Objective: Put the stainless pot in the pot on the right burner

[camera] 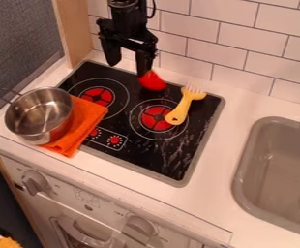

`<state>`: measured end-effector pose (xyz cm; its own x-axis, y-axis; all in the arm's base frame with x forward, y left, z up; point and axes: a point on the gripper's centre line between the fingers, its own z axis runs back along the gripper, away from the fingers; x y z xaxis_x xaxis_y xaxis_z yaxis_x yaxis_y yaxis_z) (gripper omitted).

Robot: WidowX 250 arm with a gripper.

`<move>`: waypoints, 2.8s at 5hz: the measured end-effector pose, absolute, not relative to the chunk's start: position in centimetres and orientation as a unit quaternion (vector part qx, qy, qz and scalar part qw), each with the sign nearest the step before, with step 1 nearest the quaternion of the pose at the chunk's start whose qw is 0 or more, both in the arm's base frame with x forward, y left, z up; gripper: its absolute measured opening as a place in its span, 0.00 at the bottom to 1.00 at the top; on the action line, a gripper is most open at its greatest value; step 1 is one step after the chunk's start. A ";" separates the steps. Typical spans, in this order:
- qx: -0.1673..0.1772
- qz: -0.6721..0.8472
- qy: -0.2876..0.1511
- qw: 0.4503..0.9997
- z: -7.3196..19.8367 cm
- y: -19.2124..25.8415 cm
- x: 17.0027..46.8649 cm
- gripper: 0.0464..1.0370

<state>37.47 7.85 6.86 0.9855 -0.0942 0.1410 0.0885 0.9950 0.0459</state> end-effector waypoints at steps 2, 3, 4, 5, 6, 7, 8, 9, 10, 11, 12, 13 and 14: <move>0.020 -0.042 -0.025 0.999 4.3 8.1 34.5 0.96; 0.041 -0.020 -0.030 0.998 6.0 9.7 32.2 0.96; 0.068 -0.010 -0.013 0.998 5.7 11.1 29.4 0.96; 0.076 0.007 0.012 0.997 3.9 12.7 28.0 0.96; 0.083 0.010 0.037 0.996 2.1 13.2 27.6 0.91; 0.075 0.006 0.037 0.996 1.5 13.2 27.6 0.63; 0.061 0.010 0.033 0.998 1.4 12.9 27.5 0.35; 0.047 0.015 0.024 0.999 1.8 12.8 27.1 0.15; 0.029 0.011 0.000 1.000 3.3 11.9 27.0 0.04; 0.020 -0.021 -0.040 0.999 6.0 9.0 27.4 0.03; 0.009 -0.074 -0.047 0.996 6.2 4.8 28.0 0.03; -0.016 -0.116 -0.043 0.992 5.3 0.1 28.5 0.03; -0.014 -0.120 -0.018 0.992 2.8 -4.3 28.1 0.03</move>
<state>28.12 -4.29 2.77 0.9705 -0.2379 0.0397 0.2389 0.9708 -0.0230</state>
